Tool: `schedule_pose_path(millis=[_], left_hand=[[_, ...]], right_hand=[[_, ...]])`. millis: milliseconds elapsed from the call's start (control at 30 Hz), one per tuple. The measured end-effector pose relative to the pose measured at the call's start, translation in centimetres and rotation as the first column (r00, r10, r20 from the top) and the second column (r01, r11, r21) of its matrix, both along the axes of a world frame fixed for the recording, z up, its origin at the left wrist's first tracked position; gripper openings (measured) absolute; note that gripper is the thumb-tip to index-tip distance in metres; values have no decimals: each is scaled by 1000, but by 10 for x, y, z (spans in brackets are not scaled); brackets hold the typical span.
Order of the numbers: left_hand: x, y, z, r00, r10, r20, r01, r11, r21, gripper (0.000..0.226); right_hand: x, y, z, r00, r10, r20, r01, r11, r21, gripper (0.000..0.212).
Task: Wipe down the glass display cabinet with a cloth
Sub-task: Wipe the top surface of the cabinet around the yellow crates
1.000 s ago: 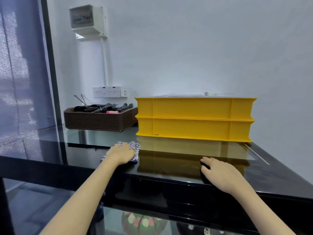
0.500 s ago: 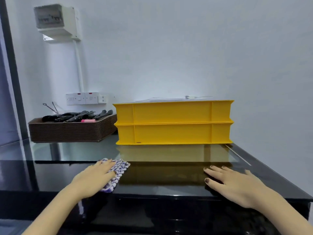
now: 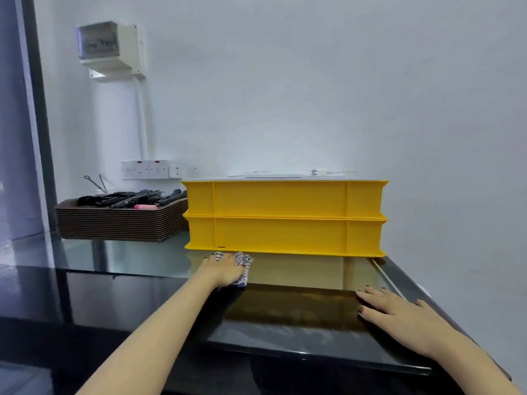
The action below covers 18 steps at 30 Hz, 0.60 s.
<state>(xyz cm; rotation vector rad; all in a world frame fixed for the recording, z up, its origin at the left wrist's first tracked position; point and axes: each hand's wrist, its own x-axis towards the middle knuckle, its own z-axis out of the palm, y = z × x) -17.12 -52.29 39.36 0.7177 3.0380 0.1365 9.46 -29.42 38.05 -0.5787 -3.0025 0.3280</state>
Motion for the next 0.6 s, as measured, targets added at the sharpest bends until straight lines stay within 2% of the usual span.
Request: schedule_pose_path(millis=[100,233,300,400,500,600], left_hand=[[58,45,-4,979,-200,25,199,979,37,59],[121,19,-17,939,-338,-61,342,935,92,57],[127,-17,-23,958,-279,-64,285,945,157,58],[102,-69,-18,995,-75,-64,87,971,221,47],[77,-103,-13,991,129,-33,-120,971,205,33],[74,-101,-12,974,202,-103,-190,975,114,26]], right_hand=[[1,0,-1,1000,11,-10,-11,1000,0,53],[1,2,-3,1000,26,5,-26,999,28,53],[0,2,-3,999,37,12,-37,998,41,54],[1,0,-3,999,47,9,-48,998,51,53],[3,-1,-1,999,54,5,-54,997,54,53],[3,-2,-1,998,63,7,-63,997,46,53]])
